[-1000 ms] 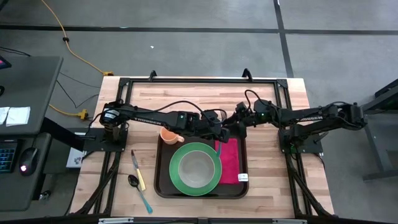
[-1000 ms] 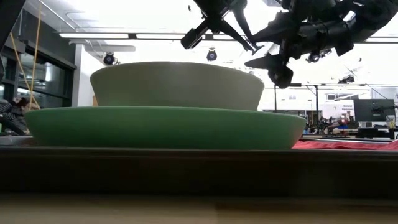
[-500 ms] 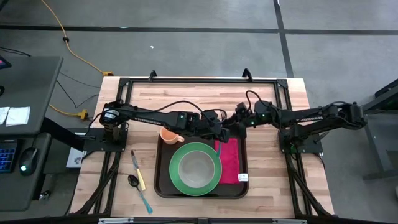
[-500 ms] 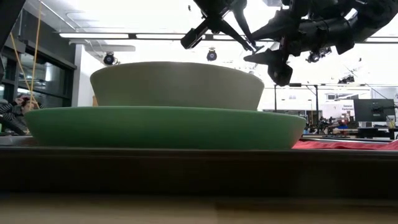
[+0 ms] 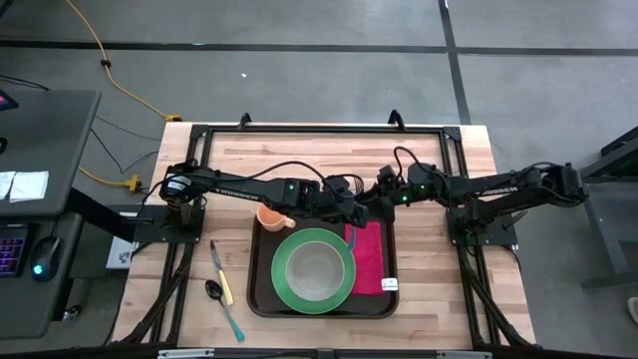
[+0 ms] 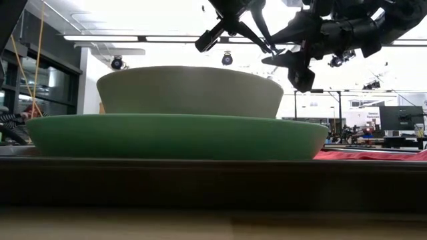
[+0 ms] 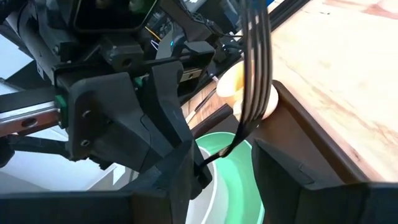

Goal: Set up tray
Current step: Put the blue fork on the red table napkin

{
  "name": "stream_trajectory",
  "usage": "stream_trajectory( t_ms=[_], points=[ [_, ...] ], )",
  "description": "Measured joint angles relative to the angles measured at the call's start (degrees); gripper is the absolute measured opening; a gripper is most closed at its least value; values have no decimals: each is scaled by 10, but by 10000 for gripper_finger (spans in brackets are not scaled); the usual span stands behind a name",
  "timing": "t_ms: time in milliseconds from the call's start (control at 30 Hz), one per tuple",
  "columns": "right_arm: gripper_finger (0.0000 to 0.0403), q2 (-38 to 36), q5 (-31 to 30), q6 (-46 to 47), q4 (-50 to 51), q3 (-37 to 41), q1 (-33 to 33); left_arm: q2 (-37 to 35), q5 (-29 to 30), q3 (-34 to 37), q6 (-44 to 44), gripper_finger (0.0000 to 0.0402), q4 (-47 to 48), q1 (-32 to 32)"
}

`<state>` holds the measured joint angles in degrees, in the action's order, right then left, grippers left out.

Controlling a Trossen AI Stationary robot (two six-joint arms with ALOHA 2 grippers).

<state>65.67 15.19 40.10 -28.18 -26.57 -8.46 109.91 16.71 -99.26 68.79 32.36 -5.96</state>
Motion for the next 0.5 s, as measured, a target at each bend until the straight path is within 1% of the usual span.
stream_trajectory(
  t_ms=[200, 333, 500],
  points=[
    [127, 0, -28, 0, 0, 0, 8, 0, 2, 0, 0, 50, -3, 0],
    [115, 0, -29, 0, -3, 0, 8, 0, 7, 0, -9, 50, -13, 0],
    [90, 0, -29, 0, -8, 0, 8, 0, 8, 0, -9, 50, -13, 0]
  ],
)
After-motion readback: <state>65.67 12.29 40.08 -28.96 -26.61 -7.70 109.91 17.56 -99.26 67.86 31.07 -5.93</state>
